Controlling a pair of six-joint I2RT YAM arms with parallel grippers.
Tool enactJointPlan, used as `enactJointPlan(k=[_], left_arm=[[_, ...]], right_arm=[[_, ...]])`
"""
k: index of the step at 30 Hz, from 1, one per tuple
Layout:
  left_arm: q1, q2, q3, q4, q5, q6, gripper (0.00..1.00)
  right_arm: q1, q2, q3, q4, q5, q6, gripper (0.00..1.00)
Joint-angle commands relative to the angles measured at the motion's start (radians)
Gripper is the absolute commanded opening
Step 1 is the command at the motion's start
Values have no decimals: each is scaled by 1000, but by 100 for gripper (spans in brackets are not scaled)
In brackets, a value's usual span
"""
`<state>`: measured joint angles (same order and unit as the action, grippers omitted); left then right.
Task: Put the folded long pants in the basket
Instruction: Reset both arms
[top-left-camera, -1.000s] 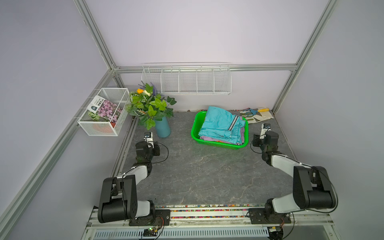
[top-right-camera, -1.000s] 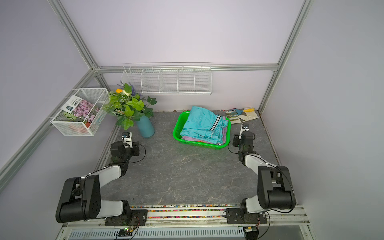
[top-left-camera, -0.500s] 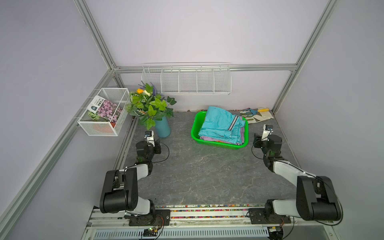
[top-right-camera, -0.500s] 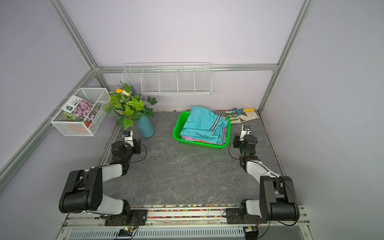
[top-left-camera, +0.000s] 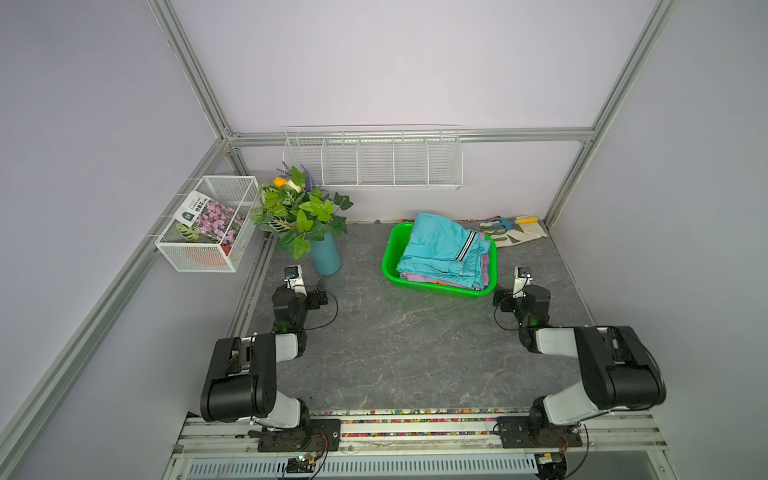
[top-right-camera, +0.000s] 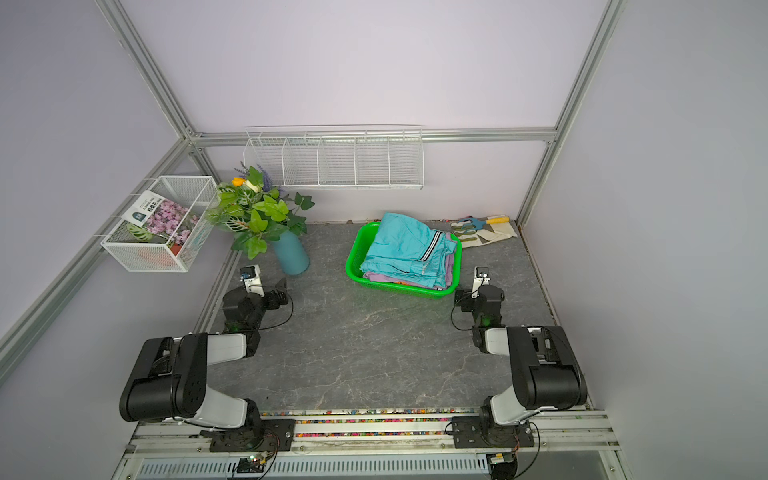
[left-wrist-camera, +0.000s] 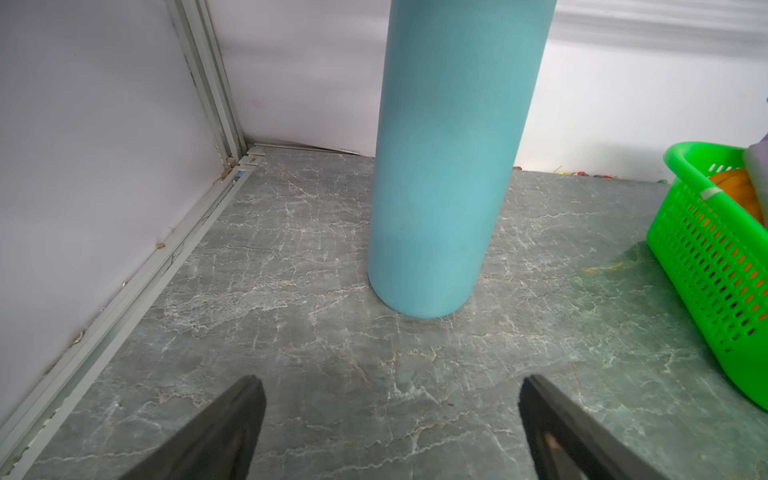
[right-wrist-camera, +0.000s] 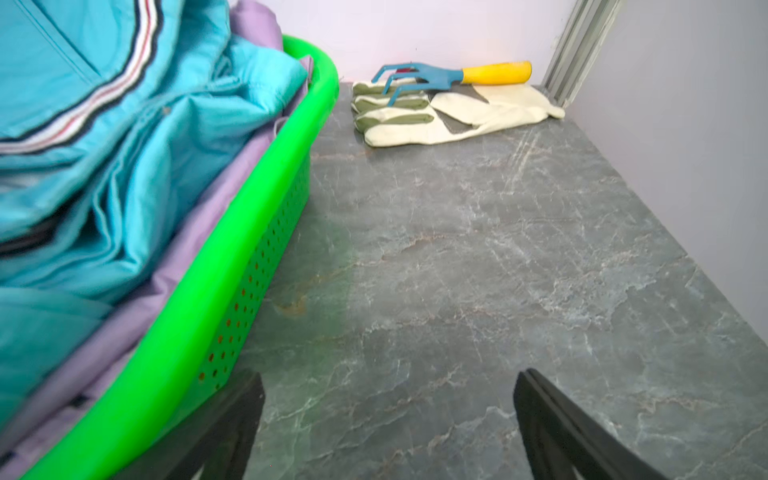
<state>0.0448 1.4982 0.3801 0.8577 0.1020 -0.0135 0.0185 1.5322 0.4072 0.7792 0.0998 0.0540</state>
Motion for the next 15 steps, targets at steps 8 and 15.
enactJointPlan(k=[8,15], left_arm=[[1,8,-6,19,-9,-7,100],[1,7,-6,20,-9,-8,100]], right_arm=[[3,-14,1,13,-10,-14,98],[4,-11,5,8,-7,-16,98]])
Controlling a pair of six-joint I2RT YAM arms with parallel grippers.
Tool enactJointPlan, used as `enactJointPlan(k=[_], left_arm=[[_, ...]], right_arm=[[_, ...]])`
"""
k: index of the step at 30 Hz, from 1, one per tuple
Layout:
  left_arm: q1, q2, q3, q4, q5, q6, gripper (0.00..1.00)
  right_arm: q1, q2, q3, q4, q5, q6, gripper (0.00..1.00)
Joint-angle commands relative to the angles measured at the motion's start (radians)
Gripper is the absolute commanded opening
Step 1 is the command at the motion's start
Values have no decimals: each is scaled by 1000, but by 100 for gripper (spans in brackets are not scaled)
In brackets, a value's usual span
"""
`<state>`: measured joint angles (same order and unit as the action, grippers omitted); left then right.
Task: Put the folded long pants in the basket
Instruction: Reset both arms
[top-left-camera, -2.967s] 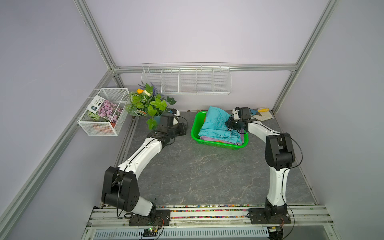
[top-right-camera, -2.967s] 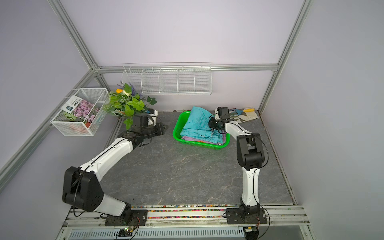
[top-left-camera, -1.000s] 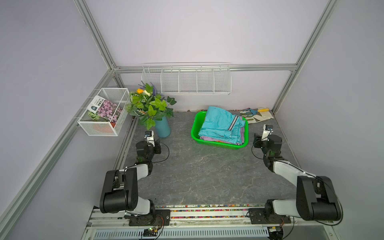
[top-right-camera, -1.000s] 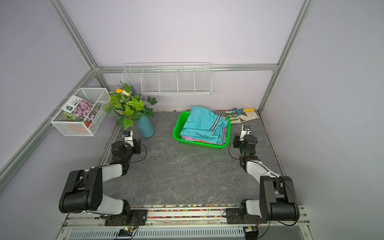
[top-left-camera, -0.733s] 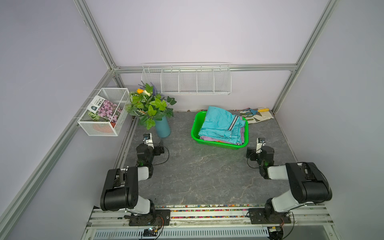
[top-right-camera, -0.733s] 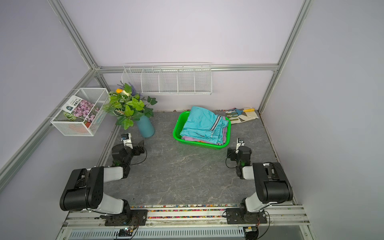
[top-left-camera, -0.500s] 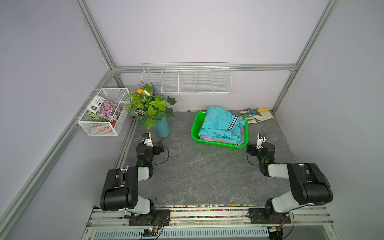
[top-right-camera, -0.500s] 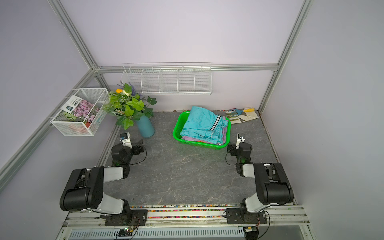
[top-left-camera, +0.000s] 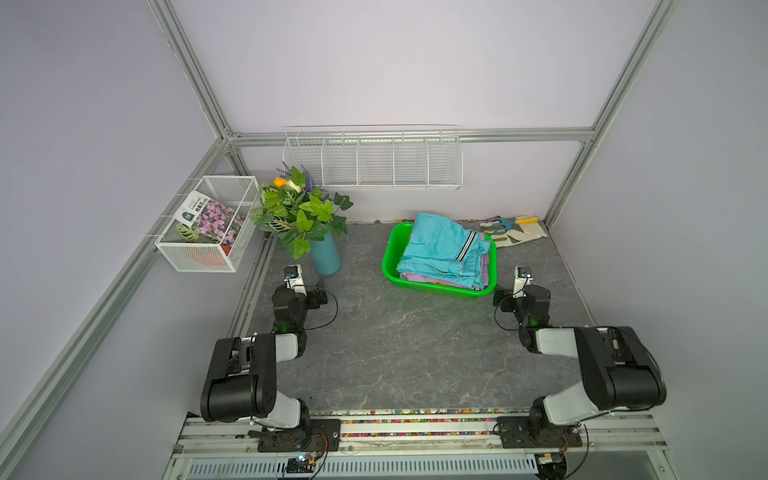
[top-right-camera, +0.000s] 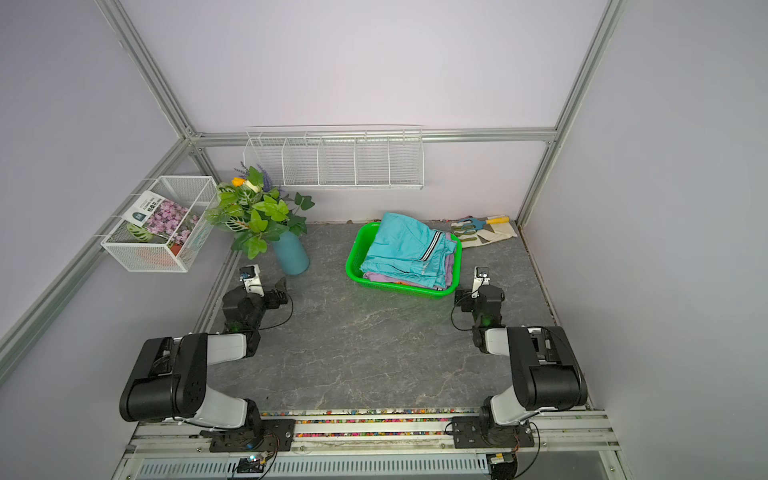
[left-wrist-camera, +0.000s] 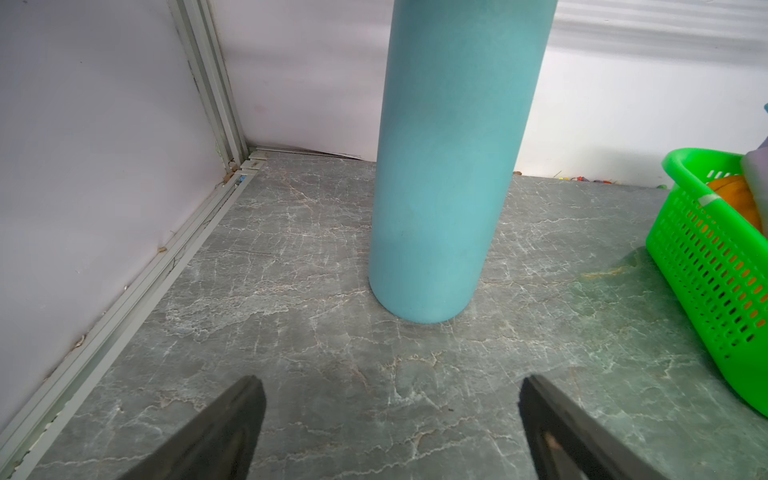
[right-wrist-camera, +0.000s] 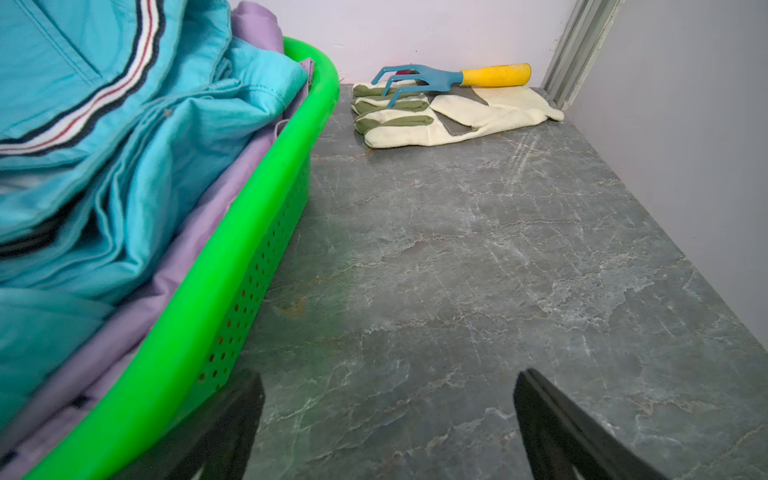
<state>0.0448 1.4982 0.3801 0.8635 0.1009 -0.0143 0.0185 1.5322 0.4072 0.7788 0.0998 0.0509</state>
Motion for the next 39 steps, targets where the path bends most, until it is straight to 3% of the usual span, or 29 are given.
enactJointPlan(k=[1,14,15,16,17,20,21,22,23,28,31,32,39], left_arm=[[1,8,-6,14,-9,-7,100],[1,8,-5,13,-9,-6,98],[1,8,-6,13,-8,-7,82],[1,7,-6,13,-7,-8,11],[-1,8,-6,14,-12,-6,0],[-2,7,-5,14,-14,-5,0],[-2,7,-5,14,-15,-5,22],[-2,7,-5,14,-15,-7,72],[-2,8,-4,13,-13,-6,100],[-2,7,-5,14,-14,-6,99],[-2,8,-4,13,-13,-7,75],[-2,8,-5,13,-13,-6,72],[-2,8,-5,14,-13,-6,77]], right_arm=[[4,-10,12,1,-7,-12,98],[4,-14,3,13,-7,-11,98],[4,-15,4,13,-8,-11,98],[3,-14,3,13,-8,-11,98],[3,-14,4,13,-8,-10,98],[4,-14,4,13,-8,-11,98],[4,-14,4,13,-8,-11,98],[3,-14,3,13,-8,-10,98],[4,-14,4,12,-8,-11,99],[3,-14,4,12,-8,-11,99],[4,-14,3,13,-7,-11,98],[4,-14,3,12,-8,-10,99],[4,-14,3,13,-7,-12,99]])
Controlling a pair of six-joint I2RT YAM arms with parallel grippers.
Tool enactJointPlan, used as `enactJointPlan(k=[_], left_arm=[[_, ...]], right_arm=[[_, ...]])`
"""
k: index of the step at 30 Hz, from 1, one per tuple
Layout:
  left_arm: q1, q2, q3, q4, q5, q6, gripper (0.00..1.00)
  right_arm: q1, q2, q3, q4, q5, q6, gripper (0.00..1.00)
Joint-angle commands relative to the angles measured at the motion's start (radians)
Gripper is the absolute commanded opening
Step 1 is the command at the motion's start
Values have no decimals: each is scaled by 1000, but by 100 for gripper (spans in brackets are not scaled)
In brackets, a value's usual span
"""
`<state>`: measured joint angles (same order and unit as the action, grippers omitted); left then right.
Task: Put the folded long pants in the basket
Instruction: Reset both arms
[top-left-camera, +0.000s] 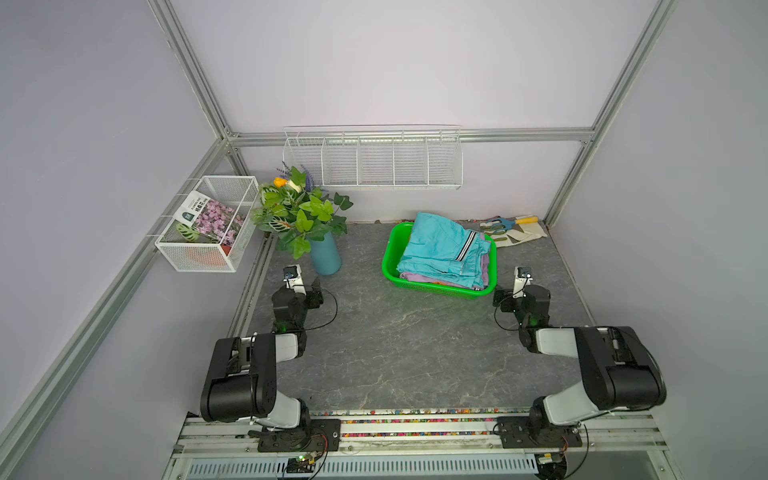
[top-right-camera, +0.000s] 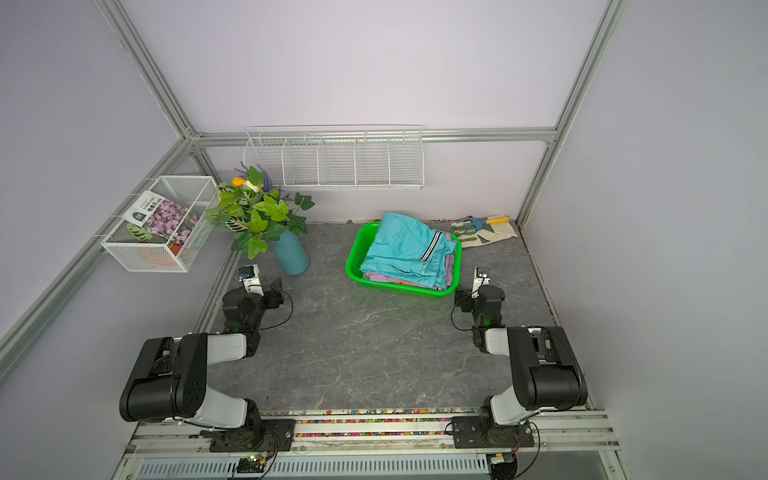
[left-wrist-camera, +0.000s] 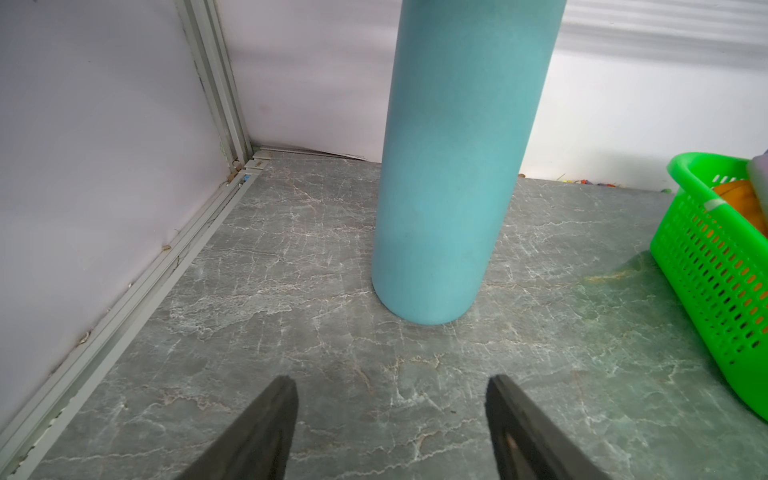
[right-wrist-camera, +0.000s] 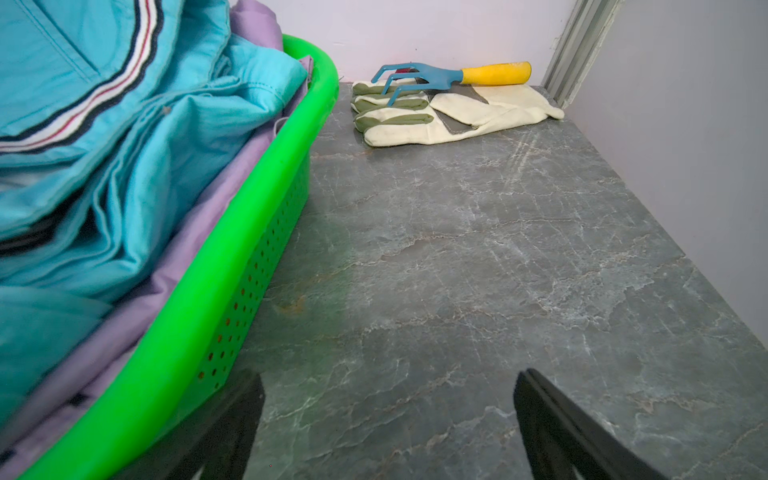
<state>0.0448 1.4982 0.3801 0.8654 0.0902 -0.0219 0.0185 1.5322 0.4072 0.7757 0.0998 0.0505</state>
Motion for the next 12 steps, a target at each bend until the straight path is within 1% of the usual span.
enactJointPlan(k=[1,4,8,12], left_arm=[[-1,8,-4,11,-3,1,77],[-2,8,-5,11,-2,0,81],[-2,7,-4,11,-2,1,91],[-2,7,-4,11,-2,1,99]], right_arm=[[4,-14,3,16,-8,-12,99],[3,-14,3,15,-7,-11,98],[4,-13,9,4,-1,-8,98],[5,-15,4,11,-3,-10,98]])
